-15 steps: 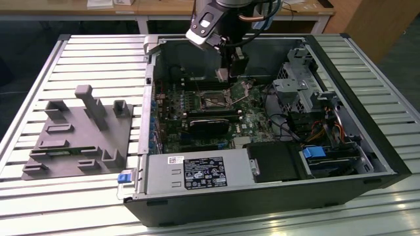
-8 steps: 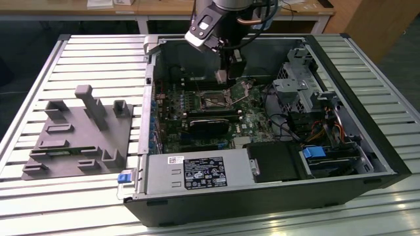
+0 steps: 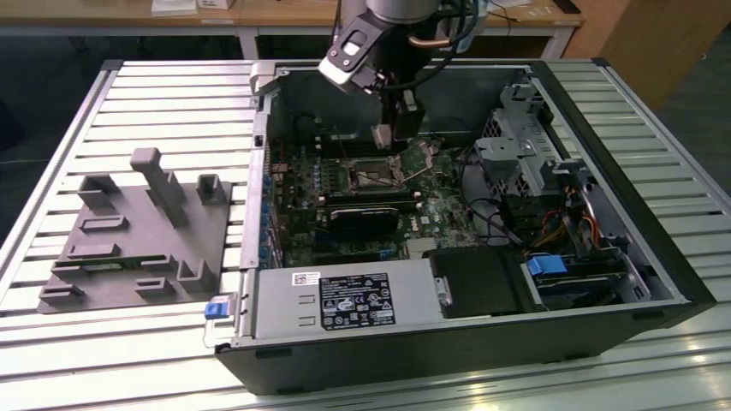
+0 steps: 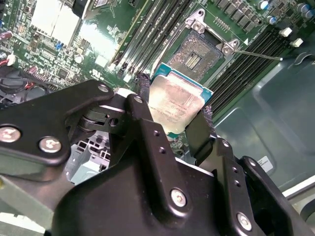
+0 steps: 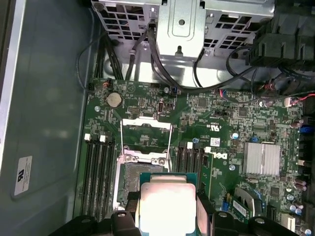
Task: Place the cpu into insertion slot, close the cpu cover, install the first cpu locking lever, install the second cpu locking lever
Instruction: 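Place the cpu into insertion slot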
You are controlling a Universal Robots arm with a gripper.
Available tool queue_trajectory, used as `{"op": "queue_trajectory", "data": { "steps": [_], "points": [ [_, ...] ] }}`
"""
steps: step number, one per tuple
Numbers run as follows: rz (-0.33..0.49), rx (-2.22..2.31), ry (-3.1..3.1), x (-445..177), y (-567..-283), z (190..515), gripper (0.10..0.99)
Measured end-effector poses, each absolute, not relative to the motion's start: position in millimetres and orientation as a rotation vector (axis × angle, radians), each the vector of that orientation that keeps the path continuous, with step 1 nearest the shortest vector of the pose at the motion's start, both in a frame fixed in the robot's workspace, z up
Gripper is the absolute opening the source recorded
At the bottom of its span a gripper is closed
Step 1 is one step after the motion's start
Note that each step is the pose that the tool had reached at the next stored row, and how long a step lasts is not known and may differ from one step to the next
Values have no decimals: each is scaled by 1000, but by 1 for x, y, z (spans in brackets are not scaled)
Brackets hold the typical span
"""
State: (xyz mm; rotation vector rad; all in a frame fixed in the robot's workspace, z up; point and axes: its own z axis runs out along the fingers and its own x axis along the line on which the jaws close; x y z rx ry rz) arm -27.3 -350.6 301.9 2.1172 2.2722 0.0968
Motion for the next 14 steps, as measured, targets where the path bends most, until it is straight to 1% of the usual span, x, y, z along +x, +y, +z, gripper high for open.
{"op": "queue_trajectory", "data": {
  "steps": [14],
  "points": [
    [85, 2127, 2275, -28, -351, 295, 537]
  ]
}}
